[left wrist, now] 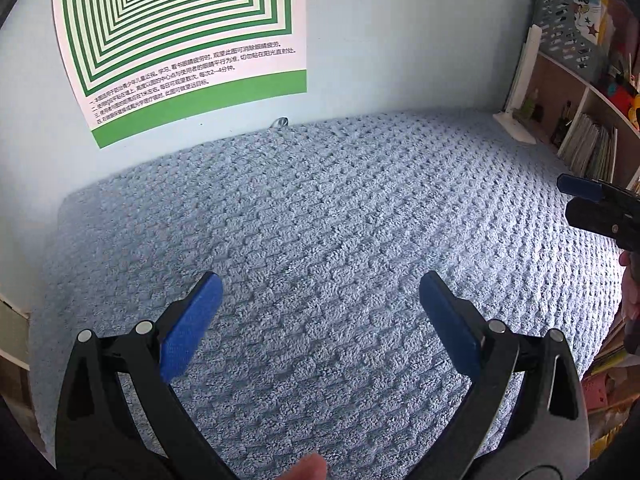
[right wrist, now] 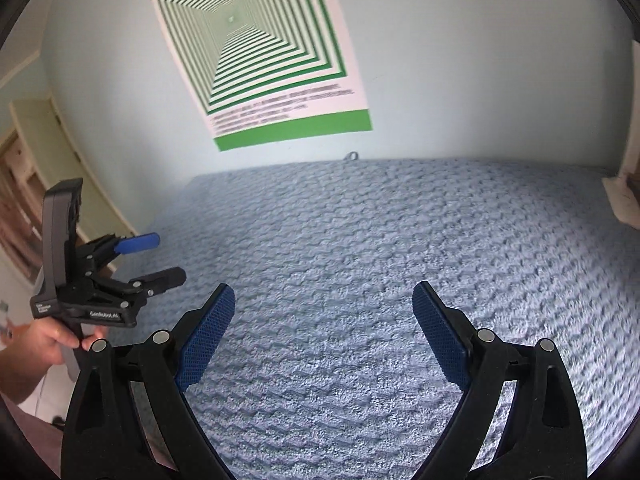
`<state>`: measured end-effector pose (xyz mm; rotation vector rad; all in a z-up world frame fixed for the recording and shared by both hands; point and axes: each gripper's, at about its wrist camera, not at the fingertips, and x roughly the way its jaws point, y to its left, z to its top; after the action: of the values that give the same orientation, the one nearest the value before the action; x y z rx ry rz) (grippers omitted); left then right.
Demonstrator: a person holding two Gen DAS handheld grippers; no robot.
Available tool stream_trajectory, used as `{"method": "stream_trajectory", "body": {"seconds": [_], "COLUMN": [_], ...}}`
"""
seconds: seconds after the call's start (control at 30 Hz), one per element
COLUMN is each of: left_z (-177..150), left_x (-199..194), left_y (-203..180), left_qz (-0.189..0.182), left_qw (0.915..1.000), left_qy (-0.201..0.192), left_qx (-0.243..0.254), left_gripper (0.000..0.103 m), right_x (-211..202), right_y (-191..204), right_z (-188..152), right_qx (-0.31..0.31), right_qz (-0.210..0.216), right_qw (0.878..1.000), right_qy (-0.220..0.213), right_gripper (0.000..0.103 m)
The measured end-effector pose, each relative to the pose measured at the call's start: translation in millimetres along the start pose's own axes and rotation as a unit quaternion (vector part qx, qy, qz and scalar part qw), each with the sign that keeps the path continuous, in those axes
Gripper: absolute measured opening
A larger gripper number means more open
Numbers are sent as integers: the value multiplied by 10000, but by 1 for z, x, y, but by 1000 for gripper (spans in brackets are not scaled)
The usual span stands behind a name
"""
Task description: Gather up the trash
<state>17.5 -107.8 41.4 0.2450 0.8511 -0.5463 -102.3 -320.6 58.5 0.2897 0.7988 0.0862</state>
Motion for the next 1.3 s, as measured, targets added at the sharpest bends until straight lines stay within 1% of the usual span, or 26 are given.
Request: {"method": "stream_trajectory", "body": {"seconds": [0.1,0.27,0.37,0.43,0.53,0.6,0.67,0.73,0.9,1.13,1.3], "left_z": [-1,-3,-4,-5,-7,-7,-7,-6,-5,-6,-6], "left_x": [1,1,1,1,-1,-2,-1,-1,-2,-2,-2], "left_y": [-1,2,5,7,8,9,10,10,14,14,13], "left_qz": [-32,24,-30,-41,7,37,56,183,153,151,237], "left_qw": [10000,10000,9998,9995,9994,9992,9991,9989,9984,9986,9986], "left_qy": [-7,3,30,31,-25,-64,-38,-38,-105,-154,-196], "left_qx": [0,-50,-215,-300,-358,-388,-423,-425,-525,-480,-426], "left_gripper": [96,96,96,96,96,96,96,96,96,96,96], "right_x": [-2,-2,2,4,5,6,7,9,10,11,11], "right_y": [2,4,6,7,11,13,14,14,17,16,18], "right_z": [-1,-2,-3,-3,-2,-1,-1,-2,-2,-2,-3], "right_qx": [21,28,20,-8,-69,-93,-67,-34,-57,35,10], "right_qz": [-91,-159,-321,-356,-418,-552,-559,-610,-687,-715,-728], "right_qw": [10000,9999,9995,9993,9991,9984,9984,9981,9975,9974,9973], "right_qy": [-33,5,56,83,49,-19,-54,-56,-132,-122,-134], "right_gripper": [92,93,93,93,93,95,96,97,97,97,97]}}
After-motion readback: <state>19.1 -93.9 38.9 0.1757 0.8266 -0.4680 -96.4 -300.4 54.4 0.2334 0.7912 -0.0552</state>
